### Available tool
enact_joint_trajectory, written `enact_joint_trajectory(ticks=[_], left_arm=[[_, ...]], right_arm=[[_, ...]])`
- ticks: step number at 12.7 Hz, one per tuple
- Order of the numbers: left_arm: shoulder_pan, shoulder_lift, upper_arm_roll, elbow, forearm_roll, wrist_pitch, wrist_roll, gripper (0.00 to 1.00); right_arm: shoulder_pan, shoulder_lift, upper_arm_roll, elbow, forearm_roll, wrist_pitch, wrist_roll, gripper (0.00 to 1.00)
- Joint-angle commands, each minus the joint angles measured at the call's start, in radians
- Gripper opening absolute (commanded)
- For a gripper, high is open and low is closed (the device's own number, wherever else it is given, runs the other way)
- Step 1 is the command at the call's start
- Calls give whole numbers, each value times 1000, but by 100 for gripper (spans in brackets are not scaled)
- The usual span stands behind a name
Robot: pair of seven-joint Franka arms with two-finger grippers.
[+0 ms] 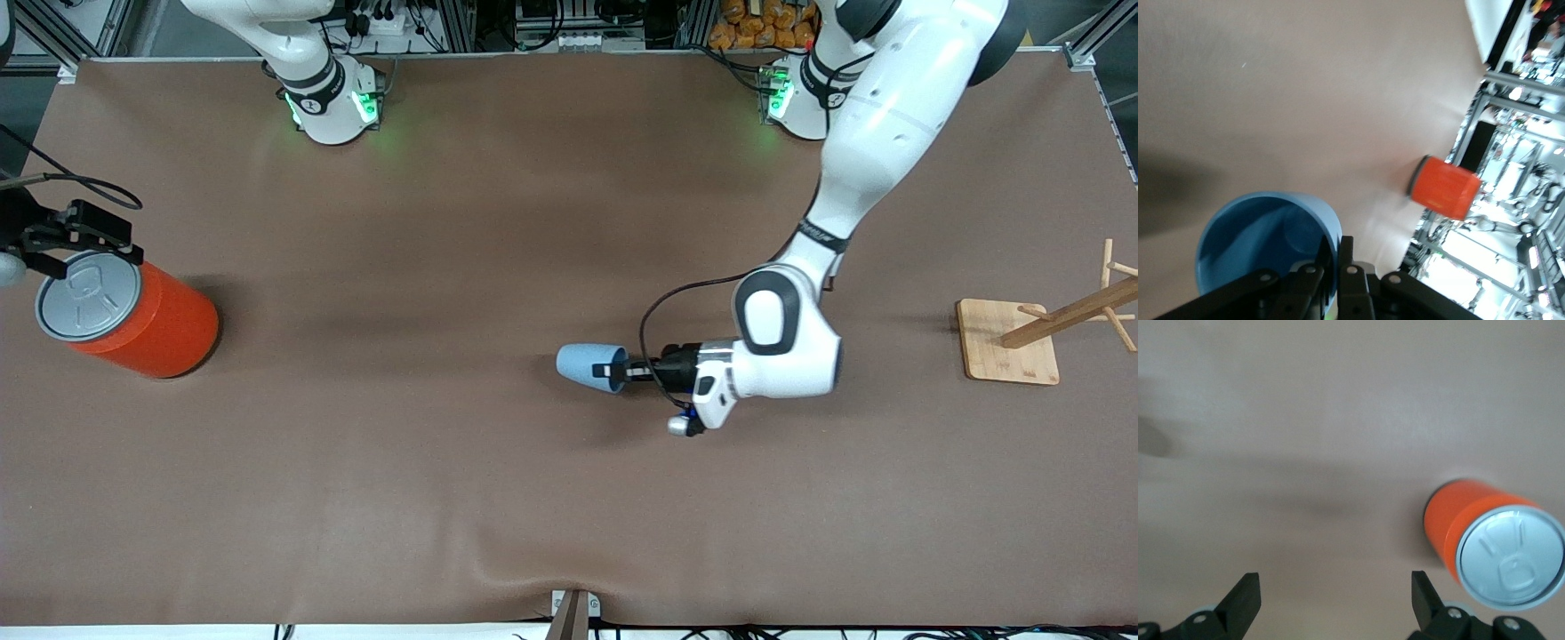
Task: Flip cup
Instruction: 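Carry the cup with the left gripper toward the wooden stand, lowering it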
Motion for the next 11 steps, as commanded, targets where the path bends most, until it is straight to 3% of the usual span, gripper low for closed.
enact_joint_trajectory(ticks=[1,3,6,11], left_arm=[[75,-125,5,-82,183,-26,-53,0],[87,-171,15,-78,367,-26,-167,0],[133,-223,44,-107,802,-54,-307,0],[210,-242,44,-233,1214,-22,-462,0]], right_arm=[[-6,-27,3,-30,13,-39,115,100],[-57,-36,15,-24,14,-88,158,100],[-74,-71,14,-25,11,-143,177,100],[-59,-110,46,-27,-7,-154,185,100]])
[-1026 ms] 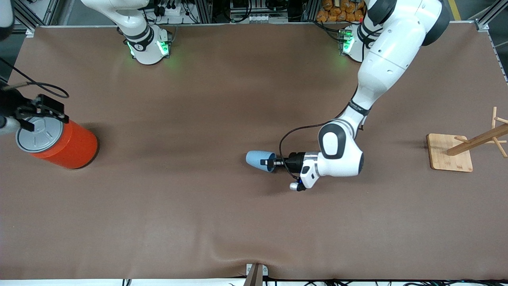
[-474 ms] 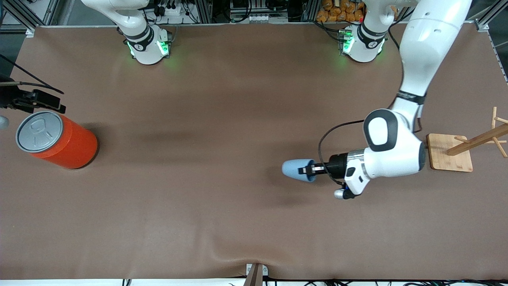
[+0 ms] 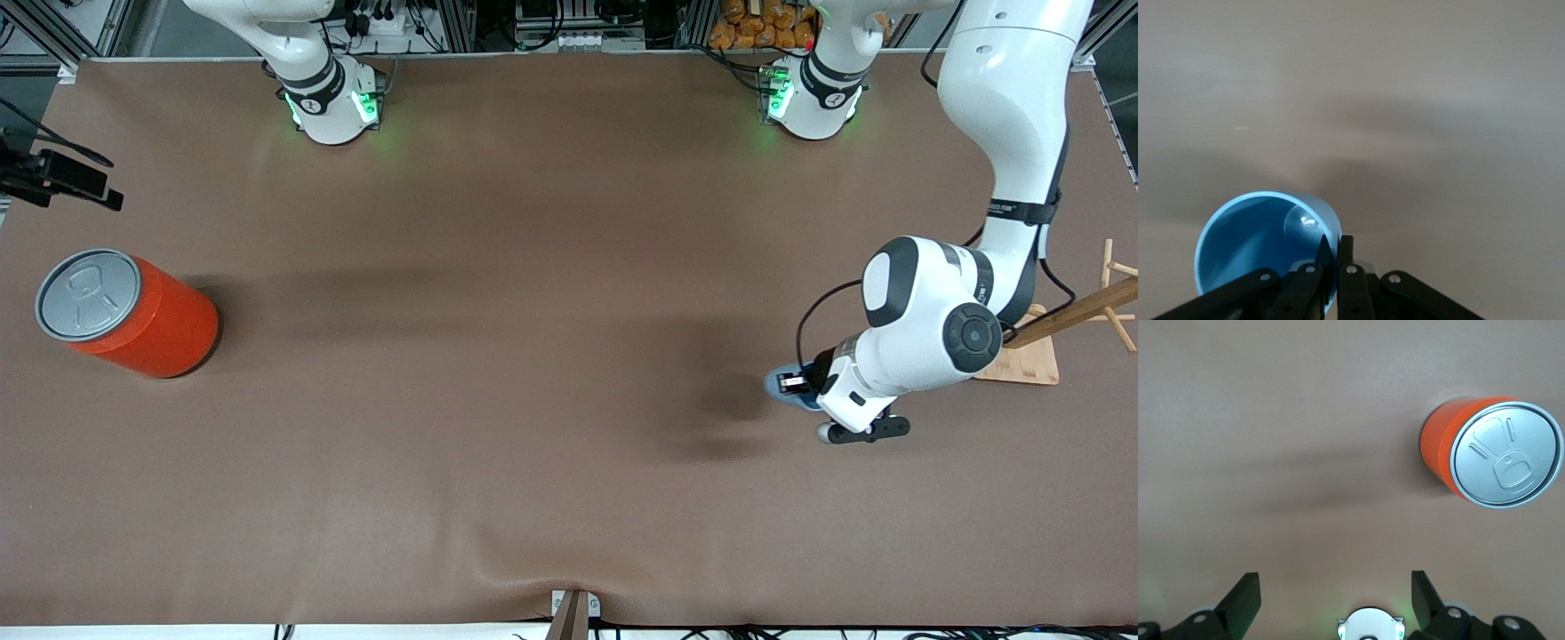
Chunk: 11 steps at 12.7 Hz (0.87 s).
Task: Flip cup
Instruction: 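Carry the cup with the left gripper toward the wooden stand, lowering it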
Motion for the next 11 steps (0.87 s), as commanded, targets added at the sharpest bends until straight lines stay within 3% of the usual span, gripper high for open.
enact_joint_trajectory(ticks=[1,4,7,8,9,10,11], left_arm=[[47,-61,-5,-123,105,76,-54,0],[95,-78,-3,-223,148,221,-56,0],[102,-81,-3,-234,173,231,-60,0],[102,-78,-5,-230,173,230,-59,11],[104,-75,-7,-223,173,228,-60,77],[110,-79,-7,-220,173,227,-59,100],[110,-90,-8,-213,173,216,-59,100]], right_arm=[[7,-19,14,-22,-9,16,20,100],[53,-16,18,-19,-44,26,78,100],[45,-19,14,-12,-47,20,66,100],[42,-19,12,-1,-50,22,61,100],[42,-13,12,11,-53,25,54,100],[42,-10,14,16,-70,32,52,100],[44,-8,14,19,-79,43,52,100]])
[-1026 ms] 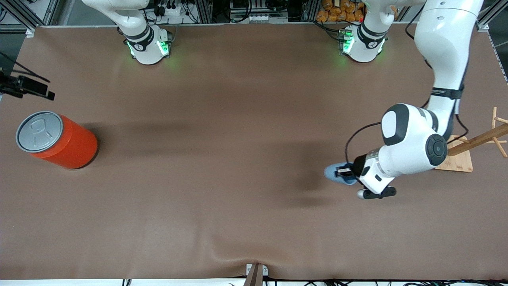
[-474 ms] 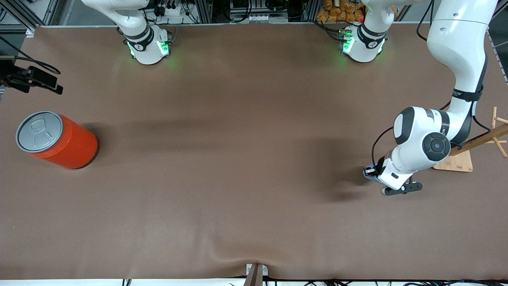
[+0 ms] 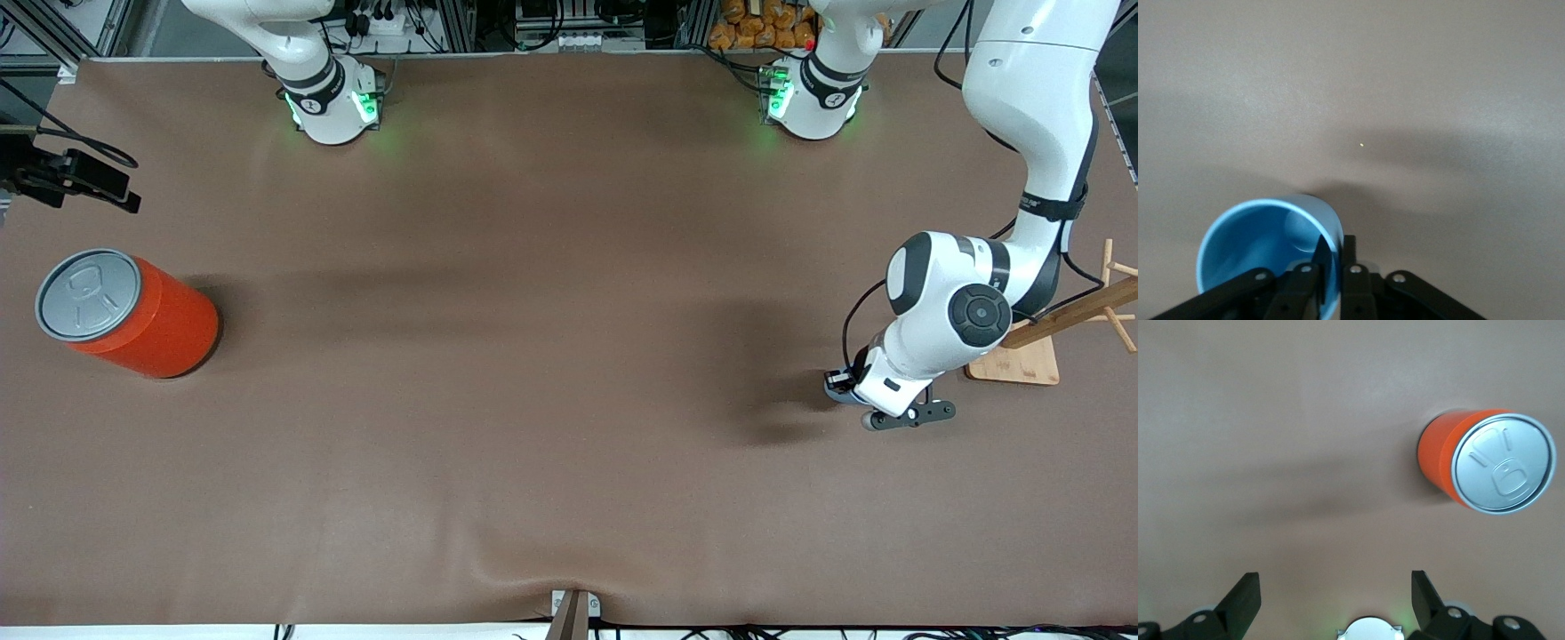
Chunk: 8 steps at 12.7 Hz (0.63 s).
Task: Flip cup
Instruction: 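Carry the cup with the left gripper toward the wooden stand, lowering it, then set the cup upright and open the left gripper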
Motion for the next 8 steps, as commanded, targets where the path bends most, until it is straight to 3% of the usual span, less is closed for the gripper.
enact_joint_trajectory(ticks=[1,5,8], left_arm=[[15,-61,-9,-1,26,-41,-22,100],[9,-186,-20,188,15,-425,-11,100],[6,-350,-23,216,10,-532,1,100]], right_arm=[[0,-6,3,10,-28,16,3,100],[0,-7,2,13,-43,28,9,100],[-11,-7,-6,15,-30,28,14,100]])
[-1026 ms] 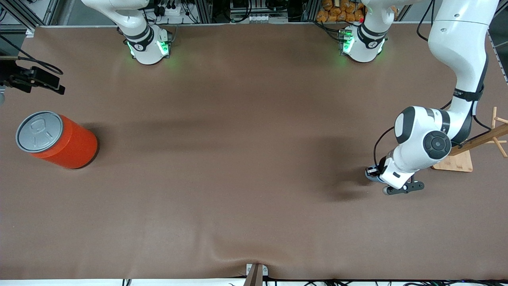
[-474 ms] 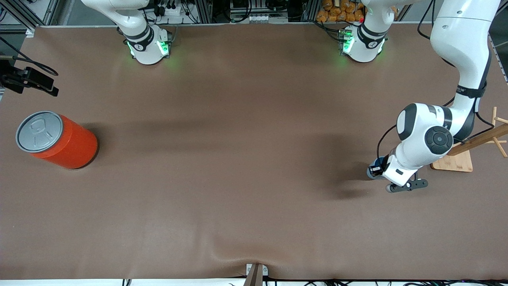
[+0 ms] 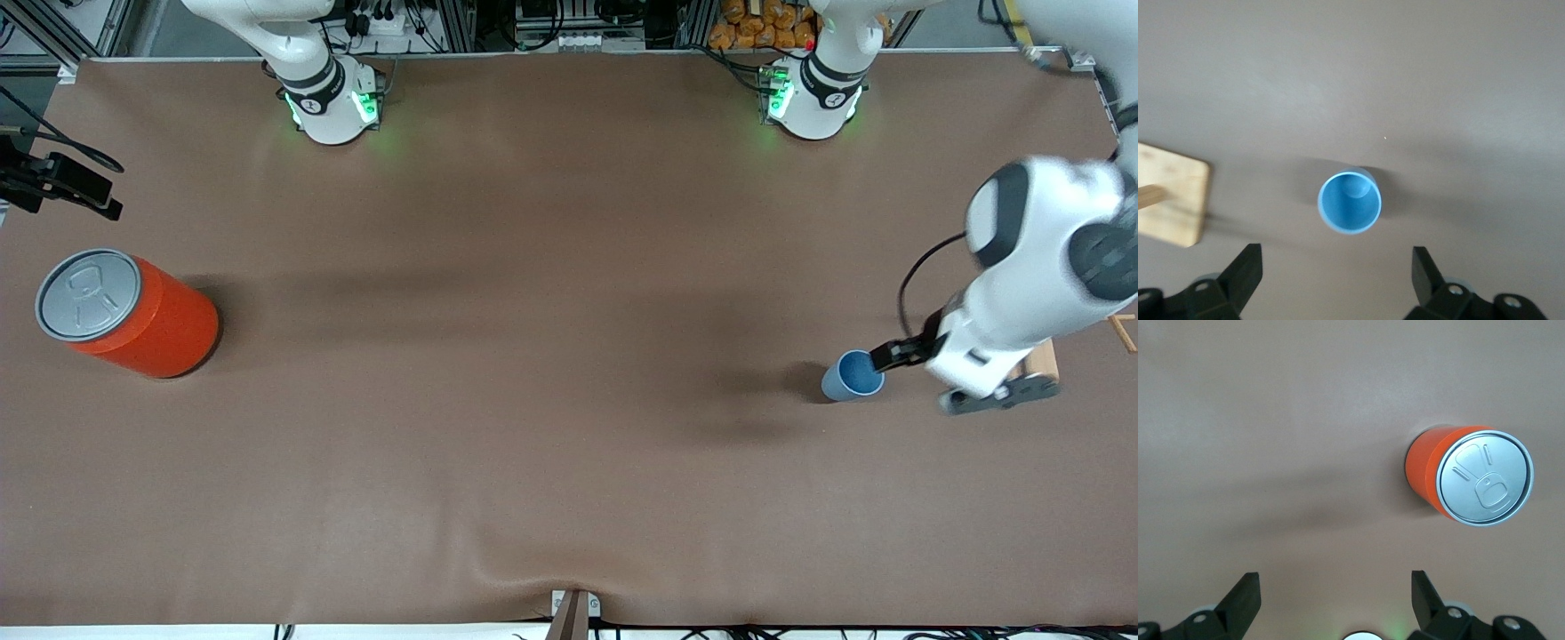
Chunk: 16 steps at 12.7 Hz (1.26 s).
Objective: Flip cup
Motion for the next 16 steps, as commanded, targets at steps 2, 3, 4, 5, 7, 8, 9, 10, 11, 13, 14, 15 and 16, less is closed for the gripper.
enact_joint_trajectory(ticks=[2,3,4,5,7,8,9,10,11,13,14,15,16], left_arm=[[6,-182,-43,-18,2,-120,10,100],[6,-213,-45,-17,-33,-140,13,100],[12,-239,-45,-17,-57,-159,28,100],[33,-254,-45,-18,-85,-177,68,100],[76,-280,-51,-27,-148,-191,163,100],[77,-290,-49,-27,-157,-219,168,100],[73,-306,-48,-34,-159,-237,168,100],[66,-341,-46,-58,-159,-239,168,100],[63,-369,-45,-84,-159,-239,169,100],[57,-380,-40,-86,-159,-240,191,100],[35,-380,-33,-80,-150,-245,195,100],[6,-373,1,-57,-147,-265,195,100],[-30,-359,35,-32,-147,-298,195,100]], right_arm=[[-14,-6,-7,11,3,-2,10,100],[-14,-6,-7,14,6,-2,6,100],[-14,-4,-7,14,9,-3,1,100],[-13,-4,-7,13,8,-5,1,100],[-11,2,-5,13,8,-11,1,100],[-11,2,-5,13,8,-11,-1,100],[-10,2,-5,13,8,-11,-1,100],[-9,2,-5,13,8,-11,-1,100],[-8,2,-5,13,8,-12,-1,100],[-8,2,-5,13,8,-11,-1,100],[-8,2,-5,13,8,-11,1,100],[-3,2,-4,13,8,-12,1,100],[-2,2,-4,13,8,-12,4,100]])
